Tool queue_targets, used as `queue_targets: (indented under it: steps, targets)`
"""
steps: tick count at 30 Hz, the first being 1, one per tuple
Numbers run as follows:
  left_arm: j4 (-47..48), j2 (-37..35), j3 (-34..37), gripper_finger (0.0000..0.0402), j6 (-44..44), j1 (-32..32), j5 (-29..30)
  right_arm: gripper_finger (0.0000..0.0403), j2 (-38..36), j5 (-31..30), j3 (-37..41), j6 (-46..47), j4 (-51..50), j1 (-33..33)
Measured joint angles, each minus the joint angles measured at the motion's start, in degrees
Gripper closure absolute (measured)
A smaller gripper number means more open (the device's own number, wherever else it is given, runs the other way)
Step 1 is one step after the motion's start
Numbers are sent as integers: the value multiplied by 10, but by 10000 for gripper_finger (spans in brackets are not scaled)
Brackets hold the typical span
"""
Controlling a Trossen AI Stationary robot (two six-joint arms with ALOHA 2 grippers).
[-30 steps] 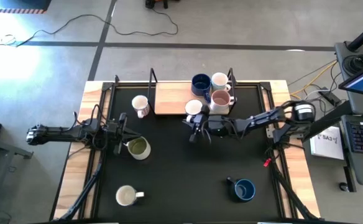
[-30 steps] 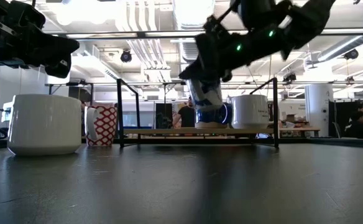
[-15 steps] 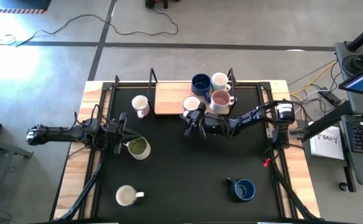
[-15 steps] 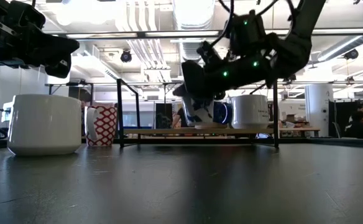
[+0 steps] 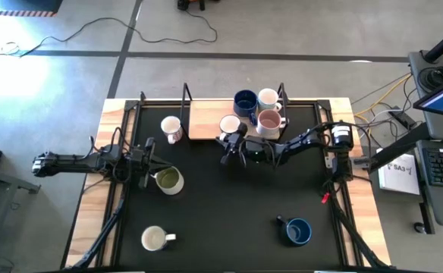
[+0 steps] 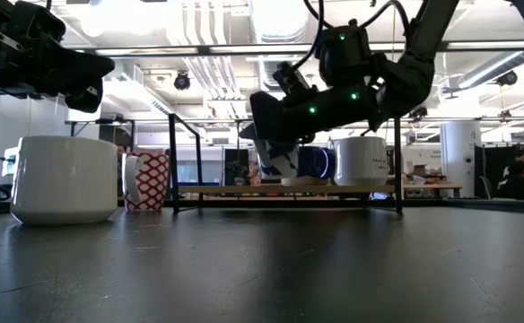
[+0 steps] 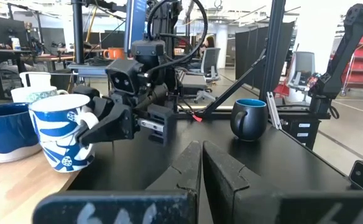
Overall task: Place coffee mugs
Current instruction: Put the right blue mug on the shelf aligned with the other dark blue mug
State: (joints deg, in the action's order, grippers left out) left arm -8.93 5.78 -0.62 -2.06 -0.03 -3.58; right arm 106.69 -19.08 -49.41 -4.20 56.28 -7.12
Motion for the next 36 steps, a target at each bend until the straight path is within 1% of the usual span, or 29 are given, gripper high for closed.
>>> queue_targets:
  steps: [9,16,20,36]
  targets:
    - [0,0,0,402,0,0,0,390,2,-2,-15,17,-5,-26]
    - [0,0,0,402,0,0,0,390,3,20,-20,51,-19,-44]
    - [0,0,0,402,0,0,0,390,3,28,-20,57,-29,-48]
    - [0,0,0,402,0,0,0,390,2,26,-20,55,-55,-49]
